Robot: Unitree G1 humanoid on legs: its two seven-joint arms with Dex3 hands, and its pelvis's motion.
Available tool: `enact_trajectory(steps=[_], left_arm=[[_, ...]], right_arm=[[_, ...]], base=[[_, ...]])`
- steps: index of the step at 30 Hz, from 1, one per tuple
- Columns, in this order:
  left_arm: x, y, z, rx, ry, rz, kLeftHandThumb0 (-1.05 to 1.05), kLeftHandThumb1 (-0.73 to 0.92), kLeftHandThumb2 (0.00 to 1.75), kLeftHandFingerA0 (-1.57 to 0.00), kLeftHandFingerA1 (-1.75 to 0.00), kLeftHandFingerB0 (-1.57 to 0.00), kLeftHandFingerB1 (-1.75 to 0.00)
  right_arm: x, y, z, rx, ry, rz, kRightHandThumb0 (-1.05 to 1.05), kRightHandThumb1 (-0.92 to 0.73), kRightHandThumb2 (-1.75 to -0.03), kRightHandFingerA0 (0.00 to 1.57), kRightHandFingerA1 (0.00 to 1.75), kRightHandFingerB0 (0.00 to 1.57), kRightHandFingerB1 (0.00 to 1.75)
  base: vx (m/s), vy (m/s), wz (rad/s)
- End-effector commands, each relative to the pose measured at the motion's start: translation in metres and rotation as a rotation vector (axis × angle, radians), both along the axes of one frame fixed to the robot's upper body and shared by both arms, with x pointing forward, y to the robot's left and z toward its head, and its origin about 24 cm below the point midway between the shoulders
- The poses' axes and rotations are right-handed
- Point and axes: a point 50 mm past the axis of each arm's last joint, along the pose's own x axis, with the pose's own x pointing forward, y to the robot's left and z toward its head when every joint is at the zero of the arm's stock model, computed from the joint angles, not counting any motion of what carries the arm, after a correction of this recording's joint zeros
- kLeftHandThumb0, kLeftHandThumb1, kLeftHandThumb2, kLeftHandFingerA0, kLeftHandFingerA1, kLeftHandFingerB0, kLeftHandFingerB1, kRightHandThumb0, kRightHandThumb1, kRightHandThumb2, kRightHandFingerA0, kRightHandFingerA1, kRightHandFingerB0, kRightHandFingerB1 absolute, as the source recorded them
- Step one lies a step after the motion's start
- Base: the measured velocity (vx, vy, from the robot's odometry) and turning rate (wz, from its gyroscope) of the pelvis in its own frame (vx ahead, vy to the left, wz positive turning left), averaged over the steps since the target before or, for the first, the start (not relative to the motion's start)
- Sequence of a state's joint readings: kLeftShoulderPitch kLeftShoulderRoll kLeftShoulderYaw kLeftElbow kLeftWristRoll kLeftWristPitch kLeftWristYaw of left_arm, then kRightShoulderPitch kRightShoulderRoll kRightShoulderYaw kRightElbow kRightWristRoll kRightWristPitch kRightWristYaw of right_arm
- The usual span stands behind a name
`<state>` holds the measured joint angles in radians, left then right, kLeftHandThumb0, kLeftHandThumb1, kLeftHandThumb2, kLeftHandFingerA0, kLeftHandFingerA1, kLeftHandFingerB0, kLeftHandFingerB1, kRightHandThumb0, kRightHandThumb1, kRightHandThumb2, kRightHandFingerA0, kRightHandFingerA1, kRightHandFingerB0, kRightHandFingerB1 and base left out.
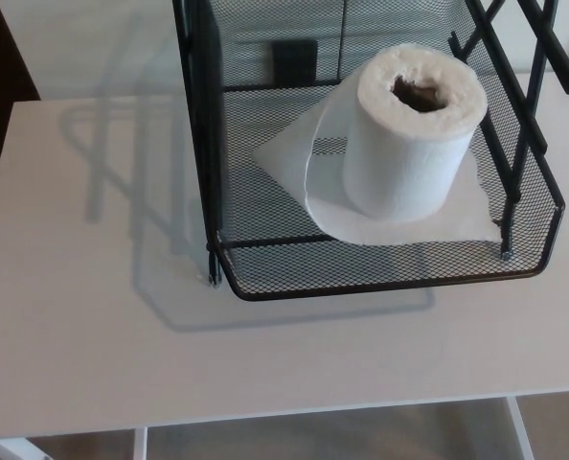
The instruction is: The robot walks towards a desk on which a file tray is kept in the middle and a toilet paper roll is kept on its right. The robot uses its right hand to hook on finger in the gap of the roll and grabs it, lifts it and places it on the tray.
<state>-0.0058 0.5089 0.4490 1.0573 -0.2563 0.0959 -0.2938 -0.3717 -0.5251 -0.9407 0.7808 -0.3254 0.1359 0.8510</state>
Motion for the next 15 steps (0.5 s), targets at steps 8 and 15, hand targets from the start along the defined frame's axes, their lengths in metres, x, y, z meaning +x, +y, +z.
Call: enact_trajectory(steps=[8, 15], left_arm=[[-0.009, 0.008, 0.002, 0.039, 0.063, 0.028, -0.97, 0.74, 1.26, -0.43, -0.93, -0.22, -0.79], [-0.009, 0.008, 0.003, 0.044, 0.058, 0.016, -1.03, 0.92, 0.83, -0.25, -1.01, -0.17, -0.91]], right_arm=[[-0.135, -0.012, -0.104, -1.488, 0.933, 0.366, -0.64, -0.79, -1.0, 0.27, 0.52, 0.1, 0.37], [-0.143, -0.003, -0.101, -0.848, 0.518, -0.227, -0.6, -0.68, -0.61, 0.39, 0.39, 0.14, 0.27]], base=[[0.0, 0.0, 0.0], [0.0, 0.0, 0.0]])
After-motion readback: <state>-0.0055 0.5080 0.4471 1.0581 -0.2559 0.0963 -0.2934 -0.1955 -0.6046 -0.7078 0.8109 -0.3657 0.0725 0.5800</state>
